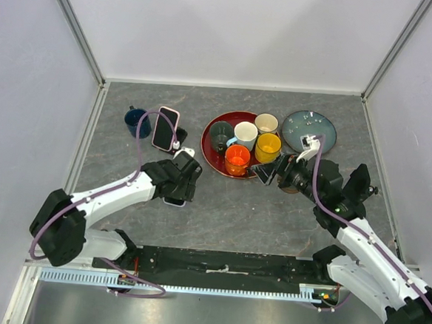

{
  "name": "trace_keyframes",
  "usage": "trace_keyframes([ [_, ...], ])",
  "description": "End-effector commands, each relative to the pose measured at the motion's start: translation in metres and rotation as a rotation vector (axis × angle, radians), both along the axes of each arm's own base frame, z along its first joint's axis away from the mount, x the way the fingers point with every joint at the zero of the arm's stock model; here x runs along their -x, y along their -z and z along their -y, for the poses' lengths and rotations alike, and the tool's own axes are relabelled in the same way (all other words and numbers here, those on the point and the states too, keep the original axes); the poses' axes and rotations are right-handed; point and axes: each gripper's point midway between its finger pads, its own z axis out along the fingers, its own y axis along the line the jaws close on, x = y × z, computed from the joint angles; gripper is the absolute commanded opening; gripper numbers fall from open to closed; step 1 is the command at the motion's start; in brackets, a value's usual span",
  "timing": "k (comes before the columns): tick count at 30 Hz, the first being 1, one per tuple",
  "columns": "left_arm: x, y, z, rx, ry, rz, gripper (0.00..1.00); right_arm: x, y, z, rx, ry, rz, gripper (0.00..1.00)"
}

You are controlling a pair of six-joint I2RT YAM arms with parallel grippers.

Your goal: Remove the phone from the phone stand

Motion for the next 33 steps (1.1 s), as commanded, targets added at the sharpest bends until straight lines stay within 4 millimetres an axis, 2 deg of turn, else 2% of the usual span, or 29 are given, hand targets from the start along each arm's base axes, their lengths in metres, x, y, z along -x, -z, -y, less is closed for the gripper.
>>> trace_keyframes([
  [1,-0.031,-0.003,0.015,0.059,-0.037,0.061,0.22,0.0,-0.028,0.002,-0.009,0.004,0.099,0.98],
  [2,-0.033,0.004,0.015,0.043,-0.035,0.045,0.22,0.001,-0.029,0.003,-0.008,0.003,0.101,0.98],
  [4,-0.042,0.005,0.02,0.043,-0.024,0.043,0.22,0.002,-0.029,0.004,-0.004,0.004,0.1,0.98],
  [5,-0.044,0.014,0.02,0.029,-0.026,0.016,0.22,0.003,-0.03,0.004,-0.005,0.004,0.102,0.98],
  [11,-0.07,0.025,0.024,-0.009,-0.037,0.003,0.22,0.007,-0.037,0.004,-0.01,-0.012,0.108,0.98],
  [12,-0.071,0.031,0.024,-0.027,-0.037,-0.013,0.22,0.007,-0.038,0.005,-0.009,-0.007,0.115,0.98],
  [20,-0.085,0.039,0.026,-0.051,-0.049,-0.027,0.26,0.005,-0.039,0.003,0.006,-0.018,0.123,0.98],
  [26,-0.085,0.047,0.03,-0.05,-0.04,-0.062,0.32,0.003,-0.038,0.001,0.02,-0.03,0.127,0.98],
  [30,-0.077,0.045,0.029,-0.037,-0.055,-0.092,0.4,0.004,-0.039,0.003,0.03,-0.026,0.137,0.98],
  [33,-0.066,0.039,0.025,-0.04,-0.052,-0.122,0.4,0.006,-0.039,0.008,0.047,-0.014,0.145,0.98],
])
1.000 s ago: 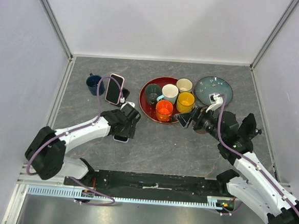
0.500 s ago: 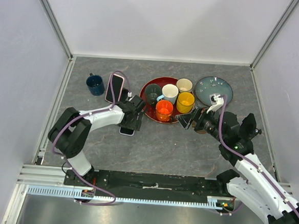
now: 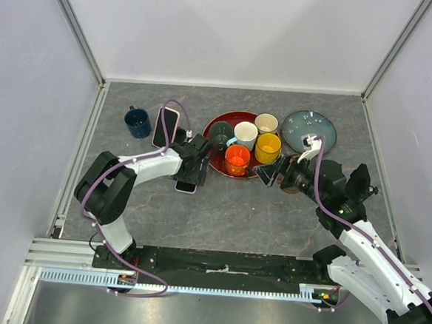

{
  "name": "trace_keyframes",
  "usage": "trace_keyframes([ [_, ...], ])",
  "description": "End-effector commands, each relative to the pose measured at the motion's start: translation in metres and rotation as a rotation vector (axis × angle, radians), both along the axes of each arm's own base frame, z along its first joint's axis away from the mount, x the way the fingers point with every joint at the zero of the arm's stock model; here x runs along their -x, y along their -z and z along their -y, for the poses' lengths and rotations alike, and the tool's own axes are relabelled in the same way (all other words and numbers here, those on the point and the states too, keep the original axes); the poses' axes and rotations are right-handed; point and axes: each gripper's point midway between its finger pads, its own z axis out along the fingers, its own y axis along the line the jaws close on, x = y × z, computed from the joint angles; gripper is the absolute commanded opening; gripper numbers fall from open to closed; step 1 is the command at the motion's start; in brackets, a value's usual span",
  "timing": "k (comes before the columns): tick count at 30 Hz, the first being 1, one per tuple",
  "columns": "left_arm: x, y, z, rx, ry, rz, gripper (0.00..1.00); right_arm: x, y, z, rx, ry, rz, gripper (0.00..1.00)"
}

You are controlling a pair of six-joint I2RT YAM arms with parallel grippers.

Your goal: Remove the phone from the phone stand

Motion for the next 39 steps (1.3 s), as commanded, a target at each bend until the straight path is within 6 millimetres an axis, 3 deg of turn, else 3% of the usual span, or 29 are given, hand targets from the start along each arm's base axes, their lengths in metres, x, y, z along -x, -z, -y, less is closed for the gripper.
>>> trace_keyframes([
  [1,0.01,-0.013,-0.003,0.003,0.001,-0.032,0.4,0.002,-0.028,0.003,0.003,-0.003,0.09,0.98],
  [8,0.031,-0.02,-0.007,0.019,0.026,-0.075,0.4,0.004,-0.025,0.008,0.03,0.013,0.1,0.98],
  [13,0.039,-0.012,-0.01,0.007,0.033,-0.095,0.44,0.005,-0.026,0.013,0.035,0.032,0.114,0.98],
  [22,0.028,0.0,0.008,0.055,0.033,-0.072,0.46,0.012,-0.029,0.02,0.019,0.056,0.106,0.98],
  [29,0.022,0.0,0.021,0.077,0.05,-0.049,0.57,0.014,-0.032,0.026,0.029,0.08,0.102,0.98],
  [39,0.019,-0.003,0.021,0.092,0.061,-0.007,0.74,0.02,-0.028,0.055,0.134,0.18,0.09,0.98],
])
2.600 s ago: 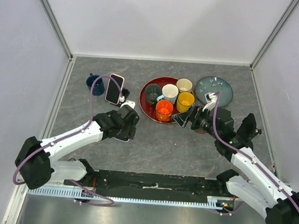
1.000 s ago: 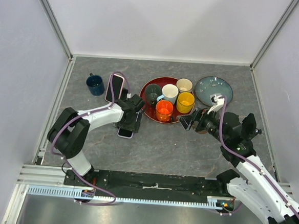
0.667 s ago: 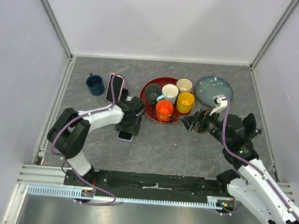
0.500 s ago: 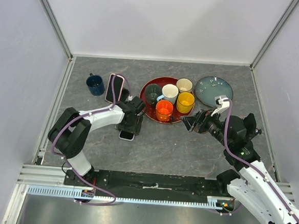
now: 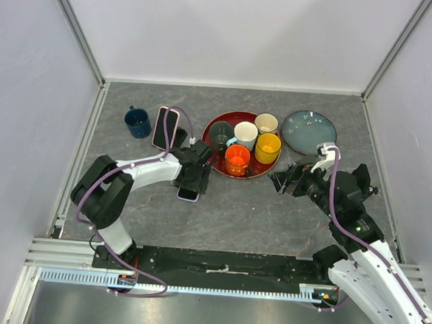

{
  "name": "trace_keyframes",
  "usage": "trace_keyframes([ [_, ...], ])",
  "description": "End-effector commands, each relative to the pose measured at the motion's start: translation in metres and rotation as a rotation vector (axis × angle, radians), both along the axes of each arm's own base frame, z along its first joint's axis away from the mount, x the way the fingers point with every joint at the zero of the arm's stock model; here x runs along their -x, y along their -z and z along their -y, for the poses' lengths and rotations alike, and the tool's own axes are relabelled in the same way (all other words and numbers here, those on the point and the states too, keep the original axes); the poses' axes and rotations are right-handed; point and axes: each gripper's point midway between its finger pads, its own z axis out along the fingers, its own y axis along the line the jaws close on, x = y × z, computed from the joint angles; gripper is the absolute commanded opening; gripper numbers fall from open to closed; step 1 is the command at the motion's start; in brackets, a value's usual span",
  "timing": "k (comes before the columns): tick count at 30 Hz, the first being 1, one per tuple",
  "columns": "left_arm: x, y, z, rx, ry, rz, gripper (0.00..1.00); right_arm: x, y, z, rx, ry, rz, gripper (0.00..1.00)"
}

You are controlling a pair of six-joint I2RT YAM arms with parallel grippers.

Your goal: Remove the phone from the phone stand

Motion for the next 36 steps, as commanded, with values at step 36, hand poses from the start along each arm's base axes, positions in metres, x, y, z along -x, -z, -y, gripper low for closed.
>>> trace_keyframes([
  [36,-0.085,-0.264,-0.065,0.21,-0.06,0.872,1.0,0.026,-0.089,0.109,0.217,0.379,0.394,0.98],
])
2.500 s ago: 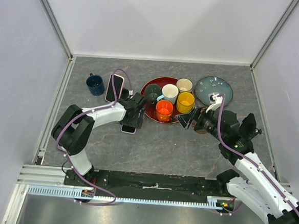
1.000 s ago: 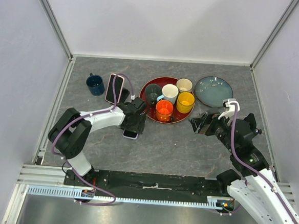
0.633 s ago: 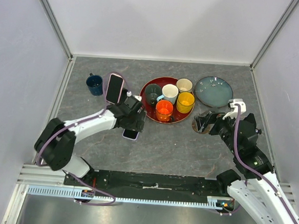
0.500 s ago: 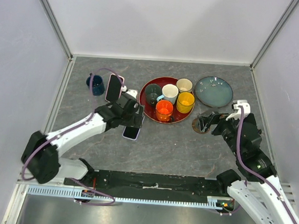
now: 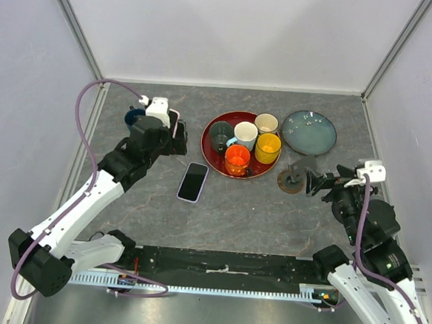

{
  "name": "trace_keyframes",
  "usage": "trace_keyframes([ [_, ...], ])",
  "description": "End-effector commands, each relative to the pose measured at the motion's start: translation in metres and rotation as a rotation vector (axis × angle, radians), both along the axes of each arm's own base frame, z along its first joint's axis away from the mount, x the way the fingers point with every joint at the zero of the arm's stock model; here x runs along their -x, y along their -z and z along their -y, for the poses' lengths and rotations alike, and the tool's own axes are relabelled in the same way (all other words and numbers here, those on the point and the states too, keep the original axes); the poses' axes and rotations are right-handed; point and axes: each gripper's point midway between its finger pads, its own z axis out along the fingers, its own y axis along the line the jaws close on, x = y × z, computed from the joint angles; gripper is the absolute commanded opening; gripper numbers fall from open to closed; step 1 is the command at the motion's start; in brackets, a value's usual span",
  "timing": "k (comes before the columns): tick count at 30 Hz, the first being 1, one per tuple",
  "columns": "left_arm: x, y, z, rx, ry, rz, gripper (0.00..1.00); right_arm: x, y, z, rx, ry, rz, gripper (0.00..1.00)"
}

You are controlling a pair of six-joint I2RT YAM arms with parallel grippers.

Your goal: Remove the phone from the phone stand

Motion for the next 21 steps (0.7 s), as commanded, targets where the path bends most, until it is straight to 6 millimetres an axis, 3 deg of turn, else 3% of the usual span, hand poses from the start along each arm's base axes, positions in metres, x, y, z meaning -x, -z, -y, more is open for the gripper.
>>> trace_keyframes([
  [1,-0.036,-0.047,-0.024,-0.086,-0.002,0.183,1.0,0.007,-0.017,0.018,0.001,0.063,0.086,0.98],
  [5,-0.061,-0.044,-0.033,-0.001,0.012,0.19,1.0,0.013,-0.015,0.019,-0.039,0.061,0.133,0.98],
  [6,-0.071,-0.041,-0.044,0.015,-0.012,0.194,1.0,0.014,-0.016,0.02,-0.042,0.06,0.141,0.98],
  [8,-0.085,-0.047,-0.05,0.058,0.026,0.241,1.0,0.016,-0.017,0.022,-0.04,0.065,0.152,0.98],
  [11,-0.103,-0.042,-0.059,0.044,0.051,0.242,1.0,0.017,-0.015,0.018,-0.054,0.045,0.159,0.98],
  [16,-0.121,-0.018,-0.051,-0.017,0.156,0.223,1.0,0.02,-0.016,0.012,-0.049,0.005,0.175,0.98],
  [21,-0.124,-0.002,-0.04,-0.027,0.246,0.223,1.0,0.019,-0.012,0.013,-0.043,0.009,0.176,0.98],
])
